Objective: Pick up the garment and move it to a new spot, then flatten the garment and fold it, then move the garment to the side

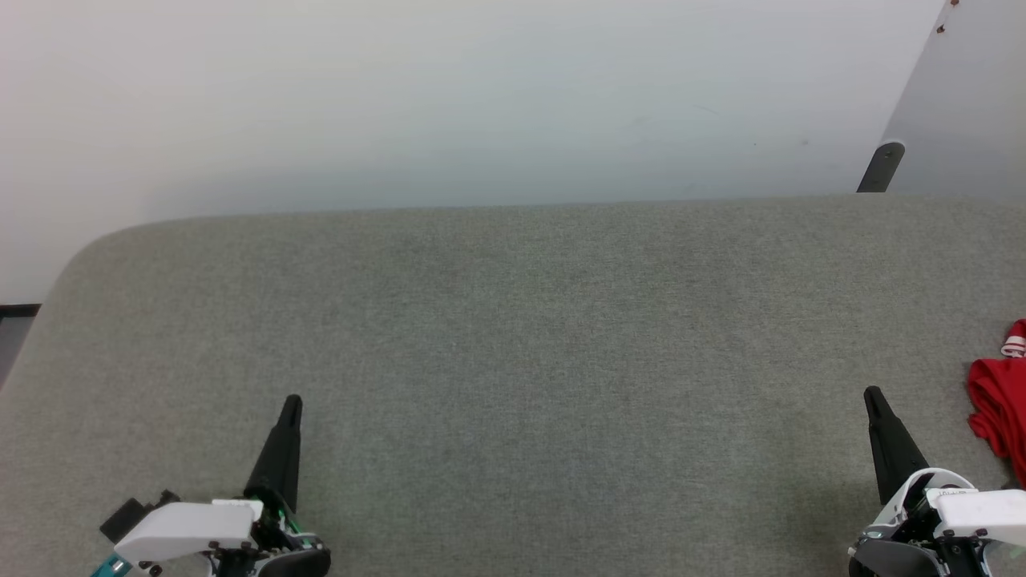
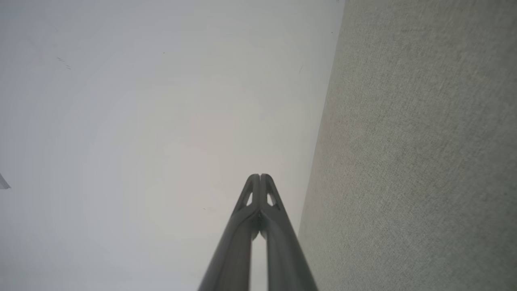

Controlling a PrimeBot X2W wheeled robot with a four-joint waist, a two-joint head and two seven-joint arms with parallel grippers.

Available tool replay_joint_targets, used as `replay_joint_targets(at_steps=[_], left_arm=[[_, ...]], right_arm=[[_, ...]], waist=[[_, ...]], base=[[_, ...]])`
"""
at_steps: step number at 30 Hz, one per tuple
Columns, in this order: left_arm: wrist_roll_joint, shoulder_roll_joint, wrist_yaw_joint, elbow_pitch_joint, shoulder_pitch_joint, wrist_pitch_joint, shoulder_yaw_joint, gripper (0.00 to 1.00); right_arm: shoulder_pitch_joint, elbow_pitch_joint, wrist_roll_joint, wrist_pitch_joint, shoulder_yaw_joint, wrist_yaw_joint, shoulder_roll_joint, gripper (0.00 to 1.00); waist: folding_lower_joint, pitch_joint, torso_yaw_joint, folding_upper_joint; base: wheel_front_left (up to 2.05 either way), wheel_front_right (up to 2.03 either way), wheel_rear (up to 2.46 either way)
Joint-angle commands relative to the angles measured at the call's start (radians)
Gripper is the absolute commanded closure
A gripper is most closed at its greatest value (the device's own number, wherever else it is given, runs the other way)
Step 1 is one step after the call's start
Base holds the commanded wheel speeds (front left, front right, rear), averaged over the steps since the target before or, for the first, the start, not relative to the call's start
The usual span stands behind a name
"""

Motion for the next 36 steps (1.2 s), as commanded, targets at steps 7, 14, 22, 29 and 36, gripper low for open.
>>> replay_joint_targets(at_steps=[7,14,22,29,36], left_arm=[[0.003,-0.003,-0.004,0.001,-0.010,0.003,0.003,1.00],[0.003,-0.003,-0.004,0.001,-0.010,0.003,0.004,1.00],[0.004,-0.003,-0.004,0.001,-0.010,0.003,0.005,1.00],[0.005,-0.004,-0.004,0.001,-0.010,0.004,0.005,1.00],[0.006,-0.004,-0.004,0.001,-0.010,0.005,0.006,1.00]], right_arm=[[-0.003,0.000,0.004,0.001,0.000,0.000,0.003,1.00],[-0.003,0.000,0.004,0.001,0.000,0.000,0.003,1.00],[-0.003,0.000,0.004,0.001,0.000,0.000,0.004,1.00],[-0.003,0.000,0.004,0.001,0.000,0.000,0.004,1.00],[-0.003,0.000,0.004,0.001,0.000,0.000,0.004,1.00]], waist=[[0.0000,0.000,0.000,0.0000],[0.0000,0.000,0.000,0.0000],[0.0000,0.000,0.000,0.0000],[0.0000,0.000,0.000,0.0000],[0.0000,0.000,0.000,0.0000]], base=[[0.00,0.00,0.00],[0.00,0.00,0.00],[0.00,0.00,0.00],[0.00,0.00,0.00],[0.00,0.00,0.00]])
